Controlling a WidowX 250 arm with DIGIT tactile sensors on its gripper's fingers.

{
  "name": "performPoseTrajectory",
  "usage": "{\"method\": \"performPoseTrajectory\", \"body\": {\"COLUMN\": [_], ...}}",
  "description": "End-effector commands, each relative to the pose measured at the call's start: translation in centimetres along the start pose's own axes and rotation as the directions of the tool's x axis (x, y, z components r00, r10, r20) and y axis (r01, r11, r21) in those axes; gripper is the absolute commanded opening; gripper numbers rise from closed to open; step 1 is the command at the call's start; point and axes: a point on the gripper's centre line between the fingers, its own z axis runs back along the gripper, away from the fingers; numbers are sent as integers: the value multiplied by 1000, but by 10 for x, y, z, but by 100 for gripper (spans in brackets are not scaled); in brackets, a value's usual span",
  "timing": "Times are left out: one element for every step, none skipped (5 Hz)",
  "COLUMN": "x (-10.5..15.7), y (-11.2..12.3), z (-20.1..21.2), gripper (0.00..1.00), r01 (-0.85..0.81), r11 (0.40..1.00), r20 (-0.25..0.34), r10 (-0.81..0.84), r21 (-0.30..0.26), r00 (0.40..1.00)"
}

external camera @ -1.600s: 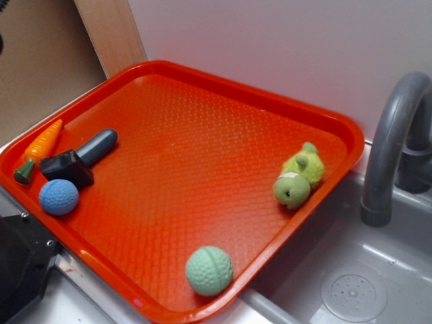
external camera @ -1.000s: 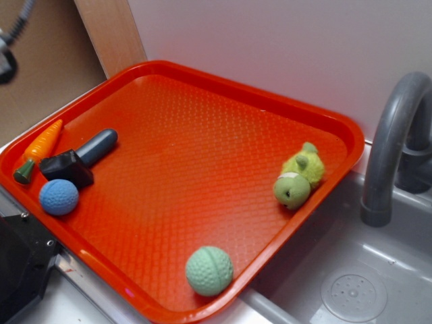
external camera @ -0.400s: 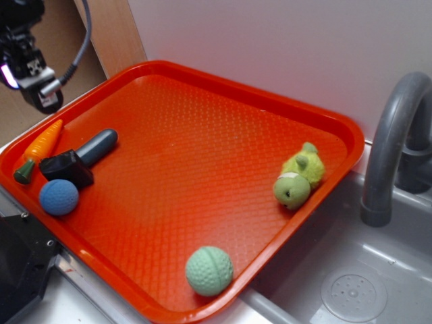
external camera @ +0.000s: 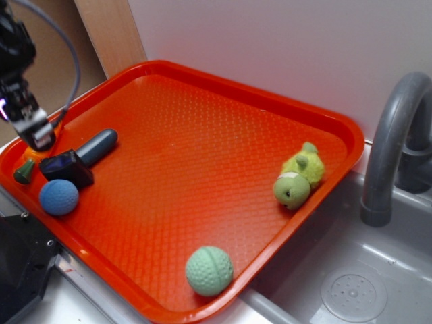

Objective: Grab the black box.

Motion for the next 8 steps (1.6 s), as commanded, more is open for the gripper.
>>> {"method": "performPoseTrajectory", "body": {"x": [12, 22, 31, 37, 36, 41, 53, 62], "y": [-13, -26, -34, -37, -39, -39, -35, -23], "z": [-37, -56, -75, -89, -82, -53, -15, 12], "gripper": [100, 100, 100, 100, 0, 0, 0, 100], "r01": [64, 95, 96, 84, 74, 81, 65, 89], "r11": [998, 995, 995, 995, 997, 997, 997, 992], "r20": [8, -3, -32, -62, -60, -63, -46, -7], "r10": [-63, -95, -95, -81, -72, -82, -67, -90], "r21": [-26, -14, 17, 45, 25, -6, -45, -87], "r00": [998, 995, 995, 995, 996, 995, 997, 996]}}
